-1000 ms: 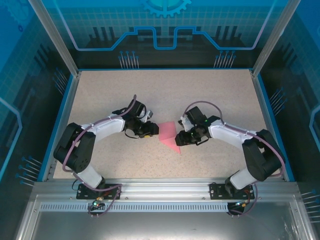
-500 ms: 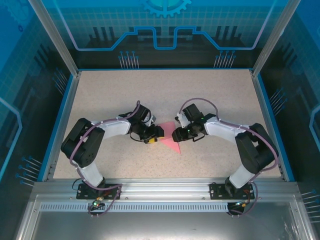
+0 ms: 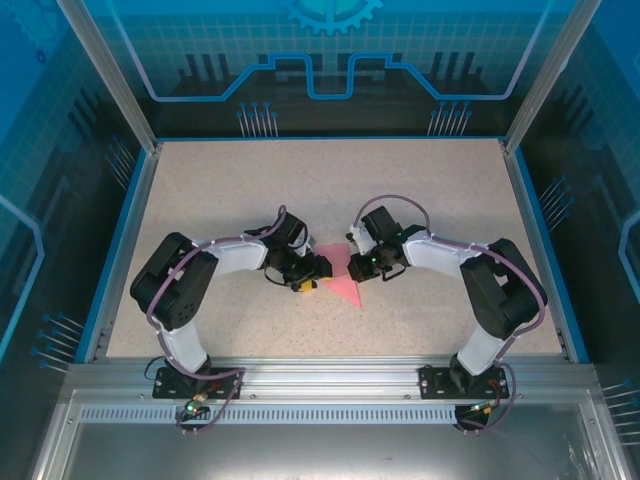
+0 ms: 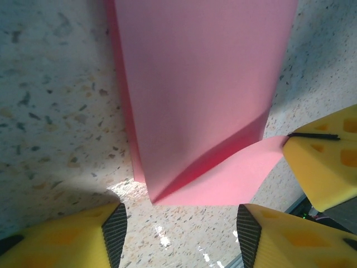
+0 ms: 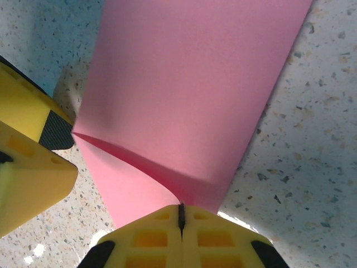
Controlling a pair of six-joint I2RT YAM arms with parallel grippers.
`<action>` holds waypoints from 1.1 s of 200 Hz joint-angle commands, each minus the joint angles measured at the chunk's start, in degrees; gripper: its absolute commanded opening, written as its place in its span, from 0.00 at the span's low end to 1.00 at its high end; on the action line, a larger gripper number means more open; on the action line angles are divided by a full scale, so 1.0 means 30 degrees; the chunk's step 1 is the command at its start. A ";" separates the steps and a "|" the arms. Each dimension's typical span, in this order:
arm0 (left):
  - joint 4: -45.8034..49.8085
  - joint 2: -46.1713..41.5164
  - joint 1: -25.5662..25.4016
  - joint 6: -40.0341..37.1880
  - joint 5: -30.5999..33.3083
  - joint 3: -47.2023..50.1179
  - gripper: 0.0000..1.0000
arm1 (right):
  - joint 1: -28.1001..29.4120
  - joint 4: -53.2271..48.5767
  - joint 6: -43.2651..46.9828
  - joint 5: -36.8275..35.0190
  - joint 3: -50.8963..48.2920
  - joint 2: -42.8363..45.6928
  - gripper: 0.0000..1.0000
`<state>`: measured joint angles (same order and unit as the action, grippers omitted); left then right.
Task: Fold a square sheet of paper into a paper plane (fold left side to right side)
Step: Fourth fold the wing at the center of the table.
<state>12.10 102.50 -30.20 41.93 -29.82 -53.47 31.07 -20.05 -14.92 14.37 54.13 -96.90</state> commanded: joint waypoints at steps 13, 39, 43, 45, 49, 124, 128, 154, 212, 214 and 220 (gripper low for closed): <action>-0.0164 0.0730 -0.0387 0.0330 -0.0548 -0.0763 0.56 | -0.0264 -0.0469 0.0312 -0.0606 0.0497 -0.0131 0.00; -0.0187 0.0851 -0.0456 0.0348 -0.0578 -0.0976 0.53 | -0.0251 -0.0493 0.0285 -0.0645 0.0486 -0.0066 0.00; -0.0194 0.0844 -0.0464 0.0374 -0.0576 -0.1033 0.53 | -0.0249 -0.0510 0.0285 -0.0563 0.0505 -0.0094 0.00; -0.0224 0.0858 -0.0455 0.0377 -0.0613 -0.1040 0.53 | -0.0249 -0.0483 0.0285 -0.0540 0.0510 -0.0100 0.00; -0.0239 0.0865 -0.0480 0.0378 -0.0632 -0.1085 0.52 | -0.0234 -0.0465 0.0278 -0.0467 0.0535 -0.0120 0.00; -0.0223 0.0845 -0.0526 0.0668 -0.0666 -0.1992 0.28 | -0.0221 -0.0478 0.0168 -0.1275 0.0304 0.0501 0.15; -0.0251 0.0785 -0.0528 0.0698 -0.0666 -0.2034 0.27 | -0.0220 -0.0516 0.0168 -0.1494 0.0215 0.0775 0.18; 0.0044 0.0666 -0.0511 0.0949 -0.0662 -0.2456 0.22 | -0.0083 -0.0944 0.0480 -0.2955 -0.0363 0.2911 0.35; 0.1281 0.0930 -0.0533 0.1099 -0.0635 -0.3529 0.20 | 0.3979 0.0346 0.0706 -0.5817 -0.3503 0.6287 0.48; 0.1295 0.0960 -0.0524 0.1122 -0.0635 -0.3569 0.20 | 0.4140 0.0413 0.0676 -0.5911 -0.3554 0.6256 0.49; 0.1368 0.1003 -0.0533 0.1129 -0.0612 -0.3630 0.20 | 0.4558 0.0661 0.0609 -0.6211 -0.3788 0.6203 0.50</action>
<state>13.19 104.33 -31.57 44.71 -30.50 -62.30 39.97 -20.03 -12.97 1.04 46.59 -77.78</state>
